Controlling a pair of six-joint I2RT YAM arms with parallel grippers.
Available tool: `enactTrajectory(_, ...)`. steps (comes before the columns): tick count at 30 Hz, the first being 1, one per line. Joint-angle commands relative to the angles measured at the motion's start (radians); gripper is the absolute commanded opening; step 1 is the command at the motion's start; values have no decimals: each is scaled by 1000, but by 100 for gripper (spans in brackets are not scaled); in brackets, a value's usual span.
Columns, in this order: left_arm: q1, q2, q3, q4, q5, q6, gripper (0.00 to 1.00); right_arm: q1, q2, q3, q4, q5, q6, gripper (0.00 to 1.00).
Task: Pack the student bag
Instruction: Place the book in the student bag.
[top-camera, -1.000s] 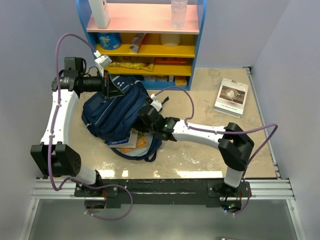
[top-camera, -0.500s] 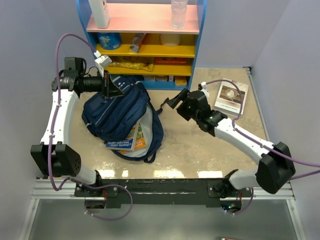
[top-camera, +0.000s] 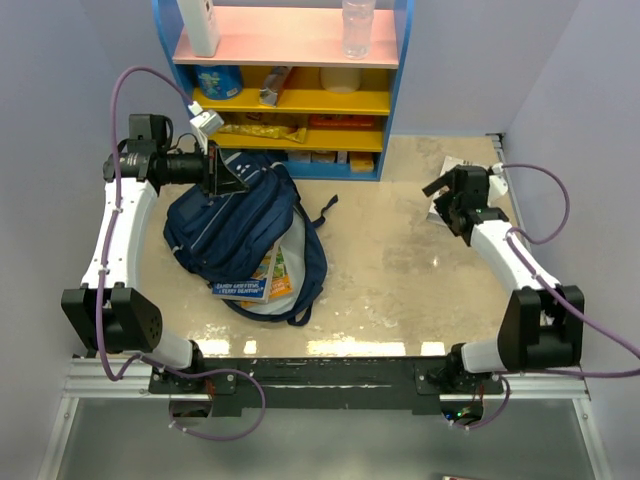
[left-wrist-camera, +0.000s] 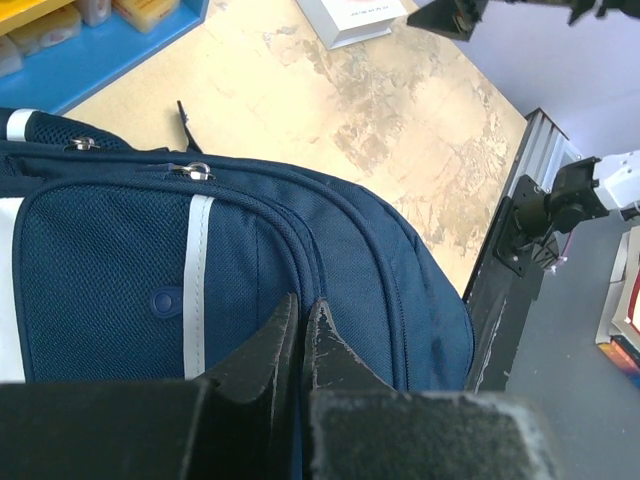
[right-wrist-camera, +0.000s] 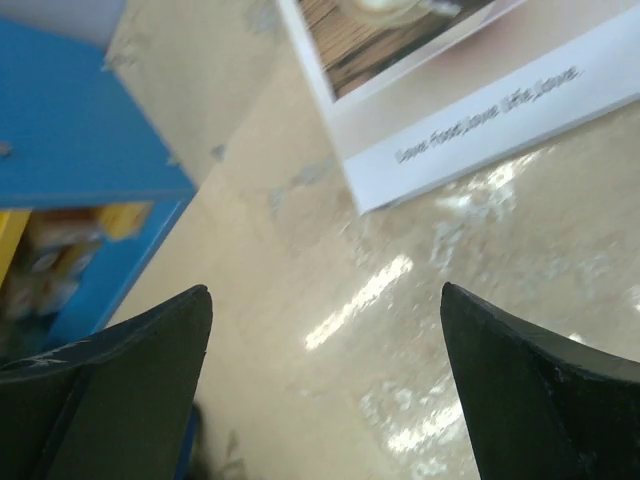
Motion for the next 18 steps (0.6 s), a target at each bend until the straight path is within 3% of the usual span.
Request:
enactTrajectory(1,0,-18,61,31,153,27,0,-141,79,116,-37,106,-114,99)
enactTrajectory(10,-2,18,33,28,180,84,0,-345,158,79,49,76,-120,93)
enactTrajectory(18,-2,60,49,-24,183,162,0,-402,242,-8,157,-60,-64,83)
